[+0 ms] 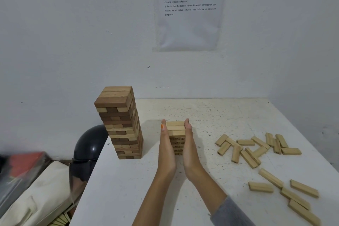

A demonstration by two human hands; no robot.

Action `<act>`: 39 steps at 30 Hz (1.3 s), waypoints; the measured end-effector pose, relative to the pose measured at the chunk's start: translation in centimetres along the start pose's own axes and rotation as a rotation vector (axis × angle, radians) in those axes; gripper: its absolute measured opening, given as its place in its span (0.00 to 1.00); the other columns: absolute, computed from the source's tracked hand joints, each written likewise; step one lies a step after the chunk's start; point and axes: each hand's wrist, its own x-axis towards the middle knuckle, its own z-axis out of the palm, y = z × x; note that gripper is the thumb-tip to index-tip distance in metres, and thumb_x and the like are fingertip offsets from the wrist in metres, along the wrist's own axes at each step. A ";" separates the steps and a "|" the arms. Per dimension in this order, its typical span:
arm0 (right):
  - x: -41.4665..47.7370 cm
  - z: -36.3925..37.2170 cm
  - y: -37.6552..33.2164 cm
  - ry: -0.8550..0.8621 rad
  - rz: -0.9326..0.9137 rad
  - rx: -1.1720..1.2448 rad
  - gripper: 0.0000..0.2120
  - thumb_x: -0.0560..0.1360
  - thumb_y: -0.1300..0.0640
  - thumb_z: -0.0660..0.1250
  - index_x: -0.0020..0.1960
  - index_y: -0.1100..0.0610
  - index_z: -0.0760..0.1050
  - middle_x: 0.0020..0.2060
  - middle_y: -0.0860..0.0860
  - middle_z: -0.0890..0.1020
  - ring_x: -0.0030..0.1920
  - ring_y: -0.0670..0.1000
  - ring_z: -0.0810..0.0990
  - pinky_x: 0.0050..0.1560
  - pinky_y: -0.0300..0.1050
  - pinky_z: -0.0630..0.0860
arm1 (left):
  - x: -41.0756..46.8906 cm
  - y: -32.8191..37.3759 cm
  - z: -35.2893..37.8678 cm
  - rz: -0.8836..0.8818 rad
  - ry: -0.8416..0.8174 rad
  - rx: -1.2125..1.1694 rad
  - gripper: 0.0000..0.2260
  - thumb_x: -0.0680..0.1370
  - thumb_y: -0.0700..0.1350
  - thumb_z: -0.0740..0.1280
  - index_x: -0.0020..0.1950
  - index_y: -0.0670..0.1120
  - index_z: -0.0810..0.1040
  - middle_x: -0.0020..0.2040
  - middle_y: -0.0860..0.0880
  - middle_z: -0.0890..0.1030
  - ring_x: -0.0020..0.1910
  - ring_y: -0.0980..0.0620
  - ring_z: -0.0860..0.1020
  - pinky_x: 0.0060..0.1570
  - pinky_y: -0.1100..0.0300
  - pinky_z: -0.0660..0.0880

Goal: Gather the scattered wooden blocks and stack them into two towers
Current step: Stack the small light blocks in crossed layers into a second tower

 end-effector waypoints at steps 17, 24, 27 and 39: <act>-5.4 -6.4 -2.8 0.195 -0.220 -0.046 0.19 0.84 0.52 0.51 0.73 0.50 0.66 0.70 0.44 0.71 0.70 0.42 0.67 0.74 0.44 0.60 | -5.5 0.3 2.4 0.412 0.012 0.162 0.19 0.82 0.53 0.54 0.72 0.54 0.68 0.70 0.63 0.69 0.69 0.70 0.64 0.64 0.75 0.61; -7.7 -11.8 -2.4 0.385 -0.270 -0.122 0.14 0.80 0.64 0.60 0.61 0.55 0.78 0.56 0.48 0.82 0.59 0.45 0.79 0.63 0.43 0.74 | -7.5 -2.0 5.2 0.462 -0.113 0.332 0.17 0.79 0.36 0.62 0.66 0.48 0.73 0.62 0.57 0.76 0.62 0.65 0.72 0.57 0.77 0.65; -8.7 -14.6 -2.1 0.473 -0.296 -0.183 0.12 0.77 0.65 0.64 0.54 0.52 0.80 0.50 0.48 0.84 0.53 0.45 0.81 0.56 0.41 0.76 | -7.6 -3.5 6.3 0.454 -0.200 0.442 0.14 0.78 0.36 0.64 0.61 0.50 0.77 0.57 0.58 0.78 0.57 0.65 0.74 0.56 0.72 0.68; -9.0 -22.7 -0.8 0.462 -0.230 -0.776 0.08 0.71 0.61 0.74 0.50 0.55 0.82 0.46 0.48 0.82 0.46 0.46 0.77 0.46 0.27 0.69 | -7.3 -7.8 9.8 0.550 -0.558 0.916 0.13 0.77 0.44 0.68 0.61 0.45 0.80 0.57 0.50 0.79 0.57 0.52 0.74 0.55 0.65 0.68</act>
